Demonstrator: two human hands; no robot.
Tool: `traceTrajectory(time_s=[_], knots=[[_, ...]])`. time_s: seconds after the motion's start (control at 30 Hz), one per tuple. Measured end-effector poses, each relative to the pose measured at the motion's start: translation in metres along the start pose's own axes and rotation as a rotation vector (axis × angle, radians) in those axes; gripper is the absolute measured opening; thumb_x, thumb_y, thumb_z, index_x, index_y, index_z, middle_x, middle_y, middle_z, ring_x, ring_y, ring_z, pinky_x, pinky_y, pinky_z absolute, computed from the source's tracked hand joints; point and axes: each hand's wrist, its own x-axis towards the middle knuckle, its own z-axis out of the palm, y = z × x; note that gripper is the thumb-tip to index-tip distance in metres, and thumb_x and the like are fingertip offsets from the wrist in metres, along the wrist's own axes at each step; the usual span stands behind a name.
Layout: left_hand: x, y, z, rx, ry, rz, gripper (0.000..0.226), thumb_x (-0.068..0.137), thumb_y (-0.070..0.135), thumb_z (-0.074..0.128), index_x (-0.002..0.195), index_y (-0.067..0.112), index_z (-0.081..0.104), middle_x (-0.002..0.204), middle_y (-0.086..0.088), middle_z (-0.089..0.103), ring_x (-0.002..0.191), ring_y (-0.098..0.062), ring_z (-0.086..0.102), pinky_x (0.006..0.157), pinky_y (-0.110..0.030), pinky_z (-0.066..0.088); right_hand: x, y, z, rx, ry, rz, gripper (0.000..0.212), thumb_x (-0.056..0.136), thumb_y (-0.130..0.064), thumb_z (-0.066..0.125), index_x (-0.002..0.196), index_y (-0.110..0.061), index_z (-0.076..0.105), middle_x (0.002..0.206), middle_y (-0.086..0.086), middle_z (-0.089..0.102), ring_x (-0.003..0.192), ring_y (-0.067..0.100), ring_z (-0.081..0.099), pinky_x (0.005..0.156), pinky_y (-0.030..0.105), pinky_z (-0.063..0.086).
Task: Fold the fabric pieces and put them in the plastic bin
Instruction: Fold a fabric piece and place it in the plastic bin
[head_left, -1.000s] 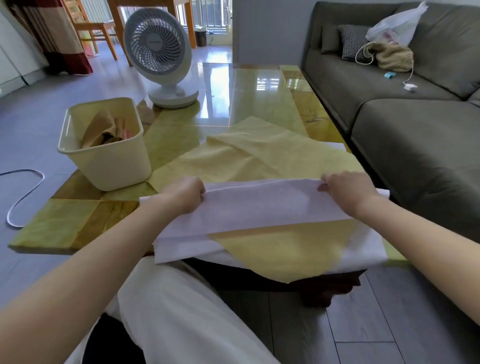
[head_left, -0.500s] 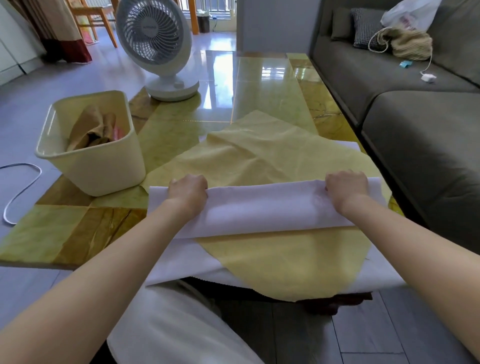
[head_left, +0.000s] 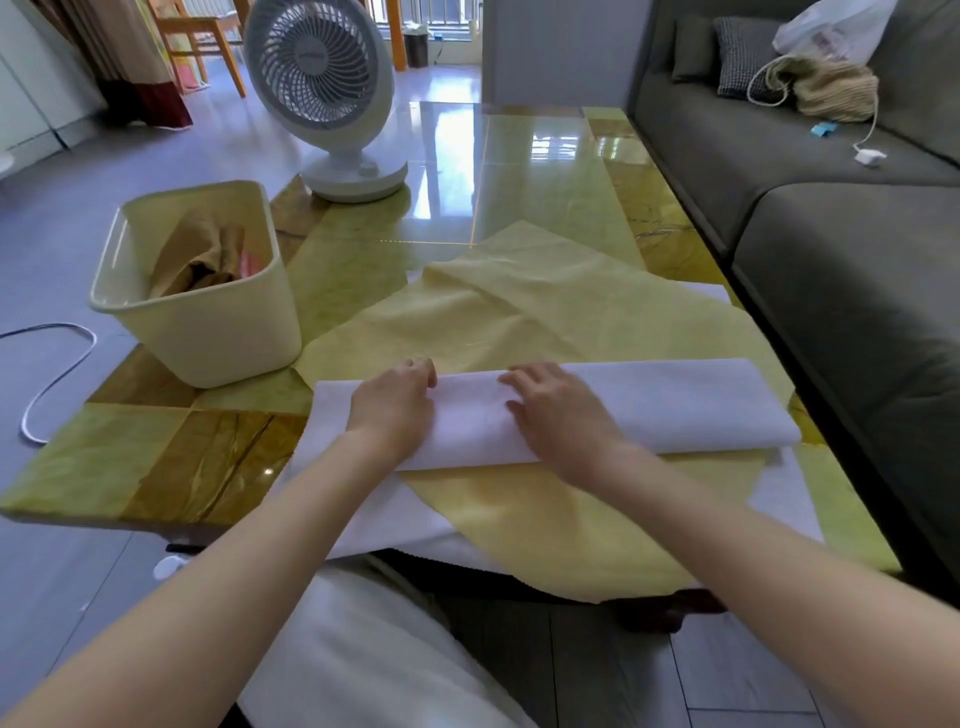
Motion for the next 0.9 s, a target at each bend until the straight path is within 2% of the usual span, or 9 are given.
traceTrajectory(time_s=[0.1,0.23,0.33,0.47,0.6,0.73,0.8,0.9], knots=[[-0.025,-0.006,0.000,-0.088,0.019,-0.013,0.024,0.092,0.018,0.045,0.115,0.014,0.052,0.115,-0.006,0.054,0.102,-0.027,0.055,0.071,-0.032,0.039,-0.003,-0.037,0.020,0.023,-0.086,-0.054,0.042,0.100,-0.020,0.036,0.139,-0.007,0.037,0.148,0.010,0.033,0.139,0.024,0.026,0.112,0.030,0.018],[-0.045,-0.035,-0.001,-0.053,0.008,-0.097,0.031,0.093,0.021,0.046,0.123,0.014,0.049,0.123,-0.008,0.047,0.109,-0.027,0.050,0.084,-0.037,0.045,-0.001,-0.048,0.042,0.058,-0.165,0.081,0.036,0.098,-0.022,0.038,0.131,-0.009,0.043,0.142,0.010,0.038,0.132,0.027,0.032,0.107,0.036,0.030],[-0.056,-0.056,-0.001,0.028,-0.031,-0.191,0.036,0.093,0.024,0.048,0.127,0.013,0.045,0.127,-0.013,0.044,0.118,-0.031,0.041,0.094,-0.040,0.039,-0.005,-0.050,0.049,-0.031,-0.177,0.098,0.037,0.100,-0.024,0.031,0.135,-0.011,0.038,0.144,0.008,0.034,0.135,0.028,0.027,0.108,0.041,0.028],[-0.065,-0.067,-0.003,-0.027,-0.050,-0.284,0.052,0.093,0.030,0.051,0.136,0.006,0.034,0.133,-0.020,0.037,0.120,-0.037,0.038,0.101,-0.041,0.033,-0.008,-0.055,0.051,-0.128,-0.192,0.115,0.037,0.101,-0.021,0.028,0.136,-0.010,0.032,0.144,0.009,0.031,0.134,0.029,0.027,0.106,0.045,0.028],[-0.067,-0.069,-0.011,-0.286,-0.050,-0.354,0.061,0.088,0.031,0.061,0.133,0.002,0.032,0.128,-0.019,0.047,0.114,-0.035,0.051,0.089,-0.037,0.043,-0.008,-0.064,0.045,-0.167,-0.194,0.102,0.044,0.093,-0.004,0.037,0.136,-0.007,0.032,0.140,0.012,0.033,0.129,0.029,0.033,0.104,0.040,0.032],[-0.066,-0.074,-0.013,-0.355,-0.093,-0.421,0.056,0.079,0.037,0.068,0.115,0.000,0.048,0.109,-0.013,0.062,0.098,-0.030,0.060,0.079,-0.038,0.050,-0.010,-0.077,0.042,-0.114,-0.141,-0.027,0.036,0.088,0.000,0.041,0.122,-0.010,0.044,0.129,0.010,0.044,0.121,0.027,0.042,0.098,0.034,0.034],[-0.065,-0.074,-0.015,-0.441,-0.063,-0.442,0.048,0.077,0.033,0.069,0.109,0.001,0.052,0.106,-0.011,0.062,0.096,-0.029,0.060,0.079,-0.039,0.051,-0.011,-0.083,0.044,-0.097,-0.143,-0.074,0.036,0.087,0.000,0.044,0.121,-0.011,0.045,0.128,0.008,0.045,0.122,0.027,0.043,0.097,0.033,0.035],[-0.065,-0.071,-0.016,-0.516,0.068,-0.423,0.038,0.083,0.018,0.063,0.115,0.000,0.051,0.110,-0.013,0.060,0.101,-0.030,0.057,0.076,-0.033,0.044,-0.011,-0.089,0.046,-0.099,-0.149,-0.090,0.040,0.085,0.001,0.051,0.122,-0.011,0.045,0.128,0.007,0.045,0.122,0.027,0.043,0.095,0.032,0.036]])
